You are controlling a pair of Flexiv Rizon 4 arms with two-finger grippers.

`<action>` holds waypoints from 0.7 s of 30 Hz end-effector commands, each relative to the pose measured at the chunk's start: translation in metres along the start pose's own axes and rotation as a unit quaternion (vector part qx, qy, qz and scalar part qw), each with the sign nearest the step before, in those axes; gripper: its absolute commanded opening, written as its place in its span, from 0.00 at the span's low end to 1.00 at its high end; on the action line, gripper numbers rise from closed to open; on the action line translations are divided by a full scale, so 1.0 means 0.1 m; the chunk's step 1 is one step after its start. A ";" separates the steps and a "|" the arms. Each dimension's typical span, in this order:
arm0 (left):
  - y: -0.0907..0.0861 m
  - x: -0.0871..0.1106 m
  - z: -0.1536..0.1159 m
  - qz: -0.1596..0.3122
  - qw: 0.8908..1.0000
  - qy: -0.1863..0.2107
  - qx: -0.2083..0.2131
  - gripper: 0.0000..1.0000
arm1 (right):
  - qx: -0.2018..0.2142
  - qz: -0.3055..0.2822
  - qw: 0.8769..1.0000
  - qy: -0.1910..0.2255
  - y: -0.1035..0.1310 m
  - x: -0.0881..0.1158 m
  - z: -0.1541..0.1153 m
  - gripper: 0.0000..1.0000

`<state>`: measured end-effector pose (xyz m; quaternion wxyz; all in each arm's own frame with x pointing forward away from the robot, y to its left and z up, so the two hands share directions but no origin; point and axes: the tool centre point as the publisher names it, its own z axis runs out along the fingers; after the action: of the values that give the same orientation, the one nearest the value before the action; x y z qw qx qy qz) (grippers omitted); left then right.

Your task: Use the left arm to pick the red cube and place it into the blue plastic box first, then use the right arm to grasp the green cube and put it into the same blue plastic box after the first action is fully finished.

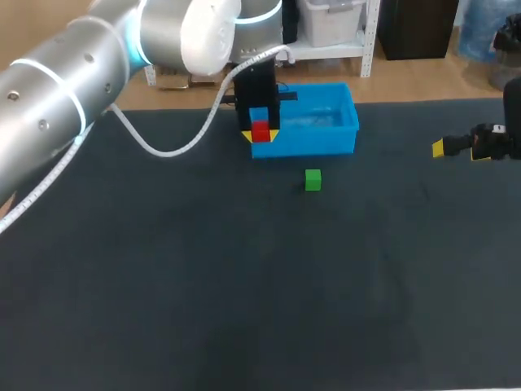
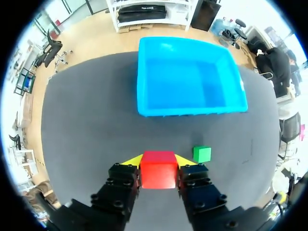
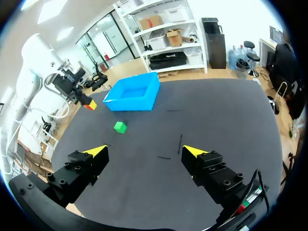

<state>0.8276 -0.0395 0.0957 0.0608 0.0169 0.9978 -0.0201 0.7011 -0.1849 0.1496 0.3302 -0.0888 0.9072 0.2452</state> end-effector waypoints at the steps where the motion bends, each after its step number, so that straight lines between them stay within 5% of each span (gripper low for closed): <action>1: 0.02 -0.06 -0.09 0.004 1.000 -0.002 0.000 0.00 | 0.000 0.000 1.000 0.000 0.00 0.00 0.00 1.00; 21: -0.04 -0.45 -0.35 0.029 0.999 -0.040 0.007 0.00 | 0.000 0.000 1.000 0.000 0.00 0.00 0.00 1.00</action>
<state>0.8572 -0.0402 0.1331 0.1077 0.0434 0.9928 -0.0293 0.7011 -0.1849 0.1496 0.3302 -0.0888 0.9072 0.2452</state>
